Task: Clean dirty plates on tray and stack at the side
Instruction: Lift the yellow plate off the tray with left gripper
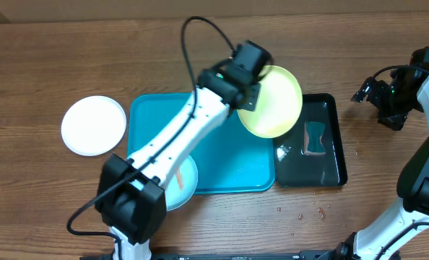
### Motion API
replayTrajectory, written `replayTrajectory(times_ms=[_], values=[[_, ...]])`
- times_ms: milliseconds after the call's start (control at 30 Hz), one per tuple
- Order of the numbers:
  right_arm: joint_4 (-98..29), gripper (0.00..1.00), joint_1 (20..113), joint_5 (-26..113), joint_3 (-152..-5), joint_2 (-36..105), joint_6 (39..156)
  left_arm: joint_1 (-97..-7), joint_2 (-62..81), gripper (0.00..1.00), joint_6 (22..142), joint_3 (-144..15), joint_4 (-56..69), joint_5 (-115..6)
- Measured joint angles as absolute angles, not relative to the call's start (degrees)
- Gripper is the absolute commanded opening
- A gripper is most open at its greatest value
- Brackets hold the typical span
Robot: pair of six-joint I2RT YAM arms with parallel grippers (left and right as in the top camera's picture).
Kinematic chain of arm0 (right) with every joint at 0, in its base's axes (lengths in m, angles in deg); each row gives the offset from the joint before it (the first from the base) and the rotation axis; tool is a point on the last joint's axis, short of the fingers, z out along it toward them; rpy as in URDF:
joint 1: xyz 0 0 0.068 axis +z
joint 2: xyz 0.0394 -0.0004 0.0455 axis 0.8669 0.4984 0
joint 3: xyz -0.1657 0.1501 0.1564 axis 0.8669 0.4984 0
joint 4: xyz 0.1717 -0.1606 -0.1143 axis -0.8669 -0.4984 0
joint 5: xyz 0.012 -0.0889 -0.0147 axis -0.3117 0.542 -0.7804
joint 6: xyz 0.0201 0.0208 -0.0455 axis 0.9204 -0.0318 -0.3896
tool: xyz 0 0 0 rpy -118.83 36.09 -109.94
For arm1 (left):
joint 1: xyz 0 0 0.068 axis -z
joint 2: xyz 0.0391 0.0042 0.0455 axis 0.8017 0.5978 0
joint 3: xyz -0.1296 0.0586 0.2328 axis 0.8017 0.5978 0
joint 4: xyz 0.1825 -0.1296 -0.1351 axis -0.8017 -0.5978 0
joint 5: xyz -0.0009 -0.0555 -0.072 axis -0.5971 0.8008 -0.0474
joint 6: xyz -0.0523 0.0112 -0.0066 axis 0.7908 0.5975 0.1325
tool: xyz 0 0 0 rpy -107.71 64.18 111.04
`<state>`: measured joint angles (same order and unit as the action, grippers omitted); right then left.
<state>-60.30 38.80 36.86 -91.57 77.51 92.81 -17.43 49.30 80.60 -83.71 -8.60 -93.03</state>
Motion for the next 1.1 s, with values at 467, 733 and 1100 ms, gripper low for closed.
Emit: replayTrajectory(times_ms=[467, 733, 1100], values=[[-60.3, 1.00, 38.8, 36.9, -91.6, 77.5, 92.8, 4.1, 49.3, 0.04, 75.4, -87.3, -4.6, -134.2], [-60.3, 1.00, 38.8, 36.9, -91.6, 77.5, 92.8, 9.3, 49.3, 0.04, 70.0, -87.6, 3.3, -148.9], [-60.3, 1.00, 38.8, 36.9, -91.6, 77.5, 92.8, 8.9, 49.3, 0.04, 71.1, -87.6, -0.6, -145.0]])
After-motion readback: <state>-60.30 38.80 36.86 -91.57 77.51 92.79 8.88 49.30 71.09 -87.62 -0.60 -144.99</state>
